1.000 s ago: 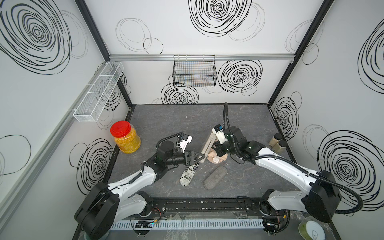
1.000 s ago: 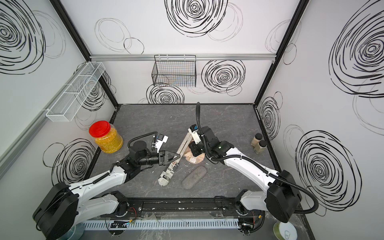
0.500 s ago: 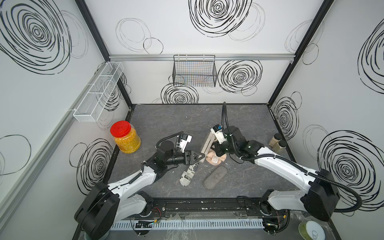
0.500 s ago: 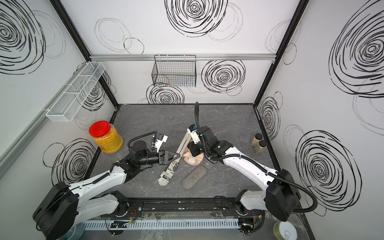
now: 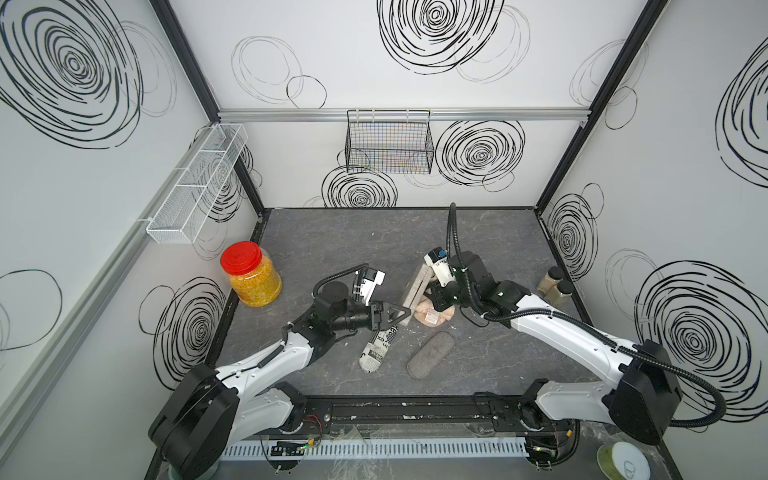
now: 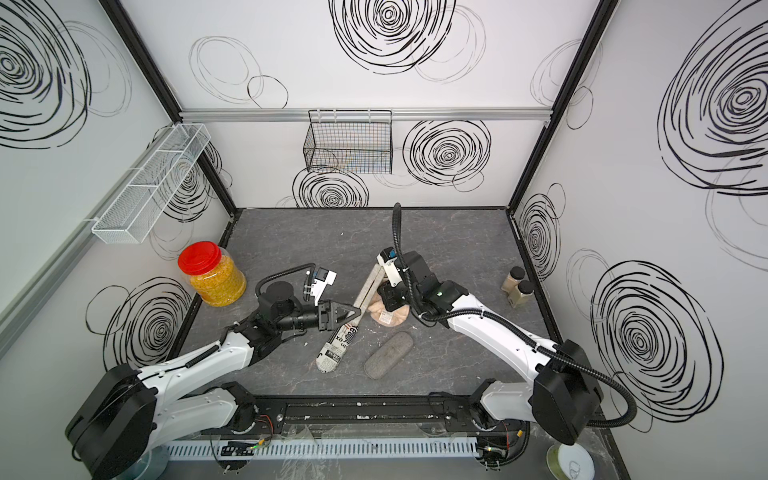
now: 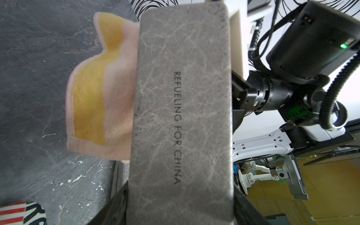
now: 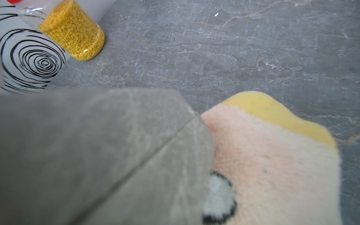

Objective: Wipe the eyeglass case
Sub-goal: Wipe the dirt from the eyeglass case.

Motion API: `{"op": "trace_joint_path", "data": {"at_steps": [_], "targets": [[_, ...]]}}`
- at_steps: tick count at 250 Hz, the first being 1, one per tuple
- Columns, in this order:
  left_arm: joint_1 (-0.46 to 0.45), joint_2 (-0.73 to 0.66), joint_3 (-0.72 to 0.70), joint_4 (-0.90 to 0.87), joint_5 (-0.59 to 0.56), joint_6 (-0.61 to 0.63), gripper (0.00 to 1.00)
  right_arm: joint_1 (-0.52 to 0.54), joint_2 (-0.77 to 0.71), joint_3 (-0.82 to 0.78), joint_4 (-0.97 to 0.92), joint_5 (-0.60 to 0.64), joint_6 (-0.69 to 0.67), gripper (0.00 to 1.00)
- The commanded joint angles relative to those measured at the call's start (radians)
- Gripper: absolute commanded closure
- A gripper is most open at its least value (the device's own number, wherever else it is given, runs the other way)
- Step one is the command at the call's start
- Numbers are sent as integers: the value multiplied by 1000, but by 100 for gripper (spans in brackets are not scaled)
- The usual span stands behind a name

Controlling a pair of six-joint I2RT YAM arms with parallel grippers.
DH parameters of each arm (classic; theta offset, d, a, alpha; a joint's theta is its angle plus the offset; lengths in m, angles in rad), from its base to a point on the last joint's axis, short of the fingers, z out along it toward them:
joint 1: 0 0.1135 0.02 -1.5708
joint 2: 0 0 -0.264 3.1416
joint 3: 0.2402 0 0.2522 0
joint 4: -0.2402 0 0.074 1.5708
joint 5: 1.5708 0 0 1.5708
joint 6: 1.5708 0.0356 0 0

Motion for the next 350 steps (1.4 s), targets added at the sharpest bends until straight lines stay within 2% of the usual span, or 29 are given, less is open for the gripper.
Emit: {"op": "trace_joint_path", "data": {"at_steps": [1, 32, 62, 79, 90, 133, 149, 170, 207, 226, 244, 279, 292, 313, 350], "targets": [[-12, -21, 39, 69, 22, 18, 38, 21, -19, 19, 38, -155, -32, 99], [-13, -21, 38, 65, 22, 19, 39, 34, -31, 15, 57, -152, -34, 99], [-13, -25, 35, 58, 20, 22, 39, 28, -44, 8, 47, 88, -2, 99], [-13, -30, 35, 48, 18, 29, 38, 23, -41, 14, 26, 153, 18, 99], [-12, -33, 37, 41, 15, 36, 38, 22, -42, 15, 24, 131, 12, 99], [-15, -30, 38, 41, 15, 36, 38, 45, -44, 8, 65, -159, -30, 97], [-15, -25, 37, 44, 15, 35, 38, 63, -30, 15, 67, -210, -42, 97], [-19, -24, 38, 46, 15, 35, 38, 75, -18, 26, 59, -161, -37, 98], [-19, -31, 39, 40, 17, 34, 38, 67, -22, 39, 30, 126, 30, 99], [-19, -34, 43, 31, 16, 39, 38, 53, -36, 33, 31, 193, 52, 99], [-19, -33, 43, 31, 10, 39, 38, 40, -54, 14, 58, 137, 31, 99], [-19, -22, 43, 34, 14, 40, 38, 44, -86, -19, 126, -138, -11, 98], [-19, -20, 44, 36, 14, 41, 38, 49, -96, -26, 137, -197, -6, 98], [-17, -19, 40, 34, 9, 44, 38, 55, -122, -34, 136, -184, 3, 98], [-6, -23, 31, 28, 5, 47, 39, 45, -190, -52, 129, -18, 16, 99]]}}
